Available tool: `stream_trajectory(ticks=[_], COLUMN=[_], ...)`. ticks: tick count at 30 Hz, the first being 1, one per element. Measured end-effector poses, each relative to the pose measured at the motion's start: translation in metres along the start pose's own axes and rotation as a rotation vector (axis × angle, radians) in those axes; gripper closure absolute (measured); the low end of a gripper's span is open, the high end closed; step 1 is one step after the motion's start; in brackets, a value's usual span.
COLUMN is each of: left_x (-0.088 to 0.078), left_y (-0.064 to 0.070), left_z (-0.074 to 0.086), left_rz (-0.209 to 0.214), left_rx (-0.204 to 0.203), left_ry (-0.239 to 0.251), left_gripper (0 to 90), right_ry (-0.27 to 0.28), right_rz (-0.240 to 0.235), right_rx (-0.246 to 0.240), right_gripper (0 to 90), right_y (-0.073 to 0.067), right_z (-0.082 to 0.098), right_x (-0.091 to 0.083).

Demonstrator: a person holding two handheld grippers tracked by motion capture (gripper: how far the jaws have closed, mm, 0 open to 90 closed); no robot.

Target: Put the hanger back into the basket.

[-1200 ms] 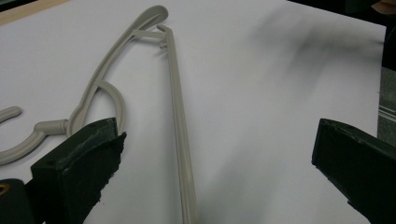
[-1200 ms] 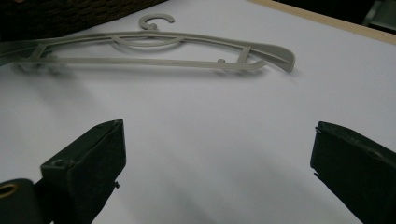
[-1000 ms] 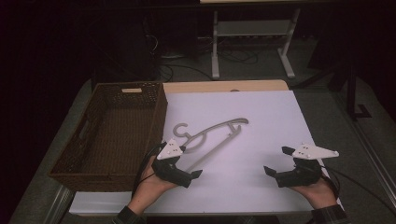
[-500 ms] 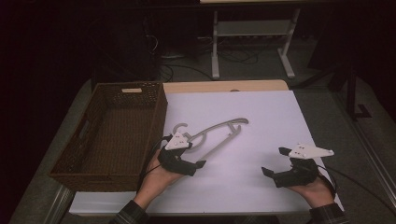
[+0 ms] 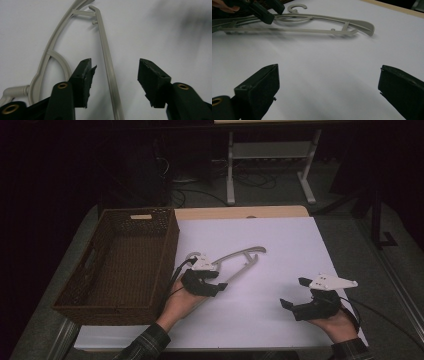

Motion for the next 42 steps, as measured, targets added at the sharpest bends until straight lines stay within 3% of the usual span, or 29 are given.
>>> stream_trajectory(ticks=[12,22,30,42], left_x=[0.036,0.06,0.064,0.065], left_y=[-0.008,-0.011,-0.01,-0.008], left_z=[-0.014,-0.015,-0.013,-0.013], left_rz=[0.004,0.0,0.002,0.015], left_rx=[0.014,0.006,0.007,0.007], left_ry=[-0.045,-0.093,-0.123,-0.125], left_gripper=[56.8,60.2,67.4,75.4], right_ry=[0.0,-0.001,0.004,0.009], right_rz=[0.01,0.015,0.012,0.012], right_rx=[0.004,0.005,0.003,0.006], right_gripper=[3.6,3.7,3.7,3.7], right_y=[0.001,0.002,0.003,0.003], right_z=[0.002,0.004,0.004,0.003], right_x=[-0.003,-0.004,-0.005,-0.006])
Point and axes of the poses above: each handheld gripper's, and its own axes: x roughly forward along the jaws, z roughly out of its underside, y roughly to its right, the point moved 1 cm from there along x, roughly forward along the jaws, and after that the axes turned 4 degrees about x, right-handed, at the moved point
